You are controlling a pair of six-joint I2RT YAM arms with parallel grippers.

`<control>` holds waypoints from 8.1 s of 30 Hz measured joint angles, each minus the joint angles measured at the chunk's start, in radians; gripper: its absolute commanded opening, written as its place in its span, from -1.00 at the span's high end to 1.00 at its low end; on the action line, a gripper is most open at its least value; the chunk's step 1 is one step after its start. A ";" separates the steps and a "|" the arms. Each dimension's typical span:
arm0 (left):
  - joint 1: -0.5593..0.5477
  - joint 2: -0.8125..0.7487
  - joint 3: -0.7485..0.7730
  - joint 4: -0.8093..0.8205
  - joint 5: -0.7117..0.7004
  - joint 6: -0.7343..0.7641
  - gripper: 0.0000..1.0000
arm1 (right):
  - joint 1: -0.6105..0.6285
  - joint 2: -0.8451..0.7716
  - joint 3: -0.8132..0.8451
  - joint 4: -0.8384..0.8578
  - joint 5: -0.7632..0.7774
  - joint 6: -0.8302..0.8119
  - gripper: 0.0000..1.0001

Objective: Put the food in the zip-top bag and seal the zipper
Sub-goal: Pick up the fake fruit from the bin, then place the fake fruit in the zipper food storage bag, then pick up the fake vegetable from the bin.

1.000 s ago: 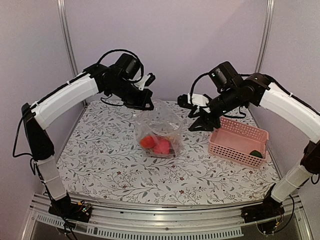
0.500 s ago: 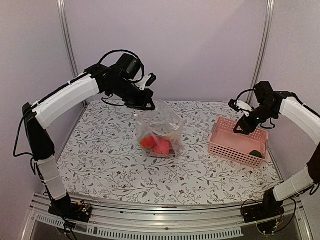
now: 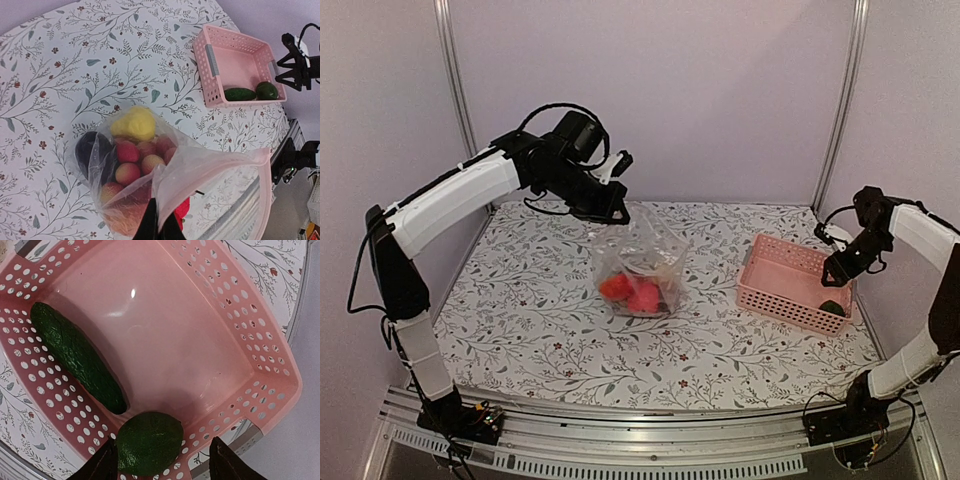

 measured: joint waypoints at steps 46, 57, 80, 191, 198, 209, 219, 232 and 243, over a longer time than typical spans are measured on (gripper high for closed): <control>0.000 0.000 -0.046 0.031 0.029 -0.008 1.00 | 0.004 0.088 0.111 -0.043 -0.029 0.093 0.18; 0.000 0.000 -0.046 0.032 0.034 -0.009 1.00 | 0.012 0.118 0.020 -0.056 -0.039 0.087 -0.31; 0.000 0.011 -0.046 0.037 0.042 -0.024 1.00 | 0.012 0.230 -0.036 0.004 -0.016 0.068 0.27; 0.000 0.022 -0.095 0.083 0.046 -0.073 1.00 | 0.365 0.445 0.183 -0.021 -0.064 -0.143 0.10; 0.000 0.018 -0.098 0.089 0.046 -0.073 1.00 | 0.365 0.478 0.191 -0.021 -0.068 -0.151 0.41; 0.001 0.016 -0.098 0.090 0.046 -0.072 1.00 | 0.347 0.451 0.236 -0.026 -0.061 -0.153 0.66; 0.001 0.016 -0.098 0.090 0.046 -0.072 1.00 | 0.344 0.370 0.315 -0.081 -0.064 -0.140 0.70; 0.001 0.016 -0.098 0.092 0.050 -0.072 1.00 | 0.362 0.336 0.404 -0.126 -0.179 -0.106 1.00; 0.001 0.016 -0.098 0.095 0.061 -0.069 1.00 | 0.603 0.326 0.645 -0.114 -0.364 -0.041 1.00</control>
